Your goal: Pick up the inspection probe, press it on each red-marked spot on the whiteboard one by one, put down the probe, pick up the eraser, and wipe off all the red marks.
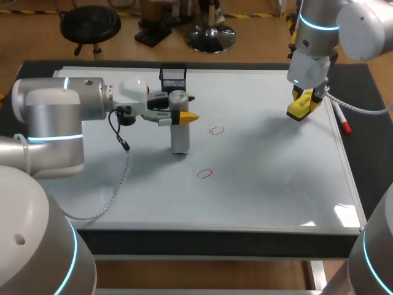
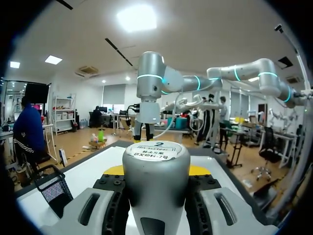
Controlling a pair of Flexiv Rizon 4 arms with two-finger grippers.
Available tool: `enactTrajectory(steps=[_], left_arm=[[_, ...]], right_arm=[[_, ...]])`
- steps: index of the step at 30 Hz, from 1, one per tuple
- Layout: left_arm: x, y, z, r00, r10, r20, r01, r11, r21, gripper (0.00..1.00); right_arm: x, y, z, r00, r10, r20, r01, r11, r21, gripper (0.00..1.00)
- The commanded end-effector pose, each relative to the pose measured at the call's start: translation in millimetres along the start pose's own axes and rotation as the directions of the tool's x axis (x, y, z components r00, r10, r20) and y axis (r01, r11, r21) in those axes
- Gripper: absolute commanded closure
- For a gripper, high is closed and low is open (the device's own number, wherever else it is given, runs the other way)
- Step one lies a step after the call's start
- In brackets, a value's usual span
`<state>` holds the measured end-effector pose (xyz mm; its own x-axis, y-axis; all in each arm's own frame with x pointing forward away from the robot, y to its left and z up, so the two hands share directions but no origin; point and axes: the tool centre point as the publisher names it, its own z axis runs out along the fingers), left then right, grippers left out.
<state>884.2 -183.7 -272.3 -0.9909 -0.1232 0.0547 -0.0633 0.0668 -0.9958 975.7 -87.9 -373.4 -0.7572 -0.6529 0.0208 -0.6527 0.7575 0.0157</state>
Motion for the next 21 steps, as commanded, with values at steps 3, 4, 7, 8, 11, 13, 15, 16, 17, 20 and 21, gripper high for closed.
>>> enactTrajectory(steps=[3,4,7,8,11,13,15,16,17,20,21], left_arm=[[-1.8,1.9,3.3,1.0,0.001,-0.007,-0.001,1.0,-0.005,1.0],[-1.9,2.1,3.4,1.0,0.001,-0.008,-0.001,1.0,-0.005,1.0],[-1.8,2.7,3.7,1.0,0.005,-0.01,-0.005,1.0,-0.002,1.0],[-1.8,2.8,3.7,1.0,0.006,-0.01,-0.006,1.0,-0.001,1.0],[-2.4,4.0,3.3,1.0,0.005,-0.007,-0.005,1.0,-0.001,1.0],[-2.5,5.1,2.7,1.0,0.004,-0.006,-0.004,1.0,-0.003,1.0],[-2.9,6.7,2.2,1.0,0.003,-0.006,-0.003,1.0,-0.006,1.0],[-3.1,7.4,2.0,1.0,0.002,-0.005,-0.002,1.0,-0.007,1.0],[-3.0,7.5,1.9,1.0,0.001,-0.005,-0.001,1.0,-0.008,1.0],[-3.0,7.6,1.8,1.0,0.004,-0.005,-0.004,1.0,-0.012,1.0],[-3.0,7.6,1.8,1.0,0.005,-0.005,-0.005,1.0,-0.012,1.0]], right_arm=[[0.3,-0.6,-0.7,1.0,-0.001,-0.002,0.001,1.0,0.002,1.0],[0.3,-0.6,-0.7,1.0,-0.001,-0.002,0.001,1.0,0.002,1.0],[0.3,-0.6,-0.7,1.0,-0.001,-0.002,0.001,1.0,0.002,1.0],[0.3,-0.6,-0.7,1.0,-0.001,-0.002,0.001,1.0,0.002,1.0],[0.3,-0.6,-0.7,1.0,-0.001,-0.002,0.001,1.0,0.002,1.0],[0.3,-0.6,-0.7,1.0,-0.001,-0.002,0.001,1.0,0.002,1.0],[0.3,-0.6,-0.7,1.0,-0.001,-0.002,0.001,1.0,0.002,1.0],[0.3,-0.6,-0.7,1.0,-0.001,-0.002,0.001,1.0,0.002,1.0],[0.3,-0.6,-0.7,1.0,-0.001,-0.002,0.001,1.0,0.002,1.0],[0.3,-0.6,-0.7,1.0,-0.001,-0.002,0.001,1.0,0.002,1.0],[0.3,-0.6,-0.7,1.0,-0.001,-0.002,0.001,1.0,0.002,1.0]])
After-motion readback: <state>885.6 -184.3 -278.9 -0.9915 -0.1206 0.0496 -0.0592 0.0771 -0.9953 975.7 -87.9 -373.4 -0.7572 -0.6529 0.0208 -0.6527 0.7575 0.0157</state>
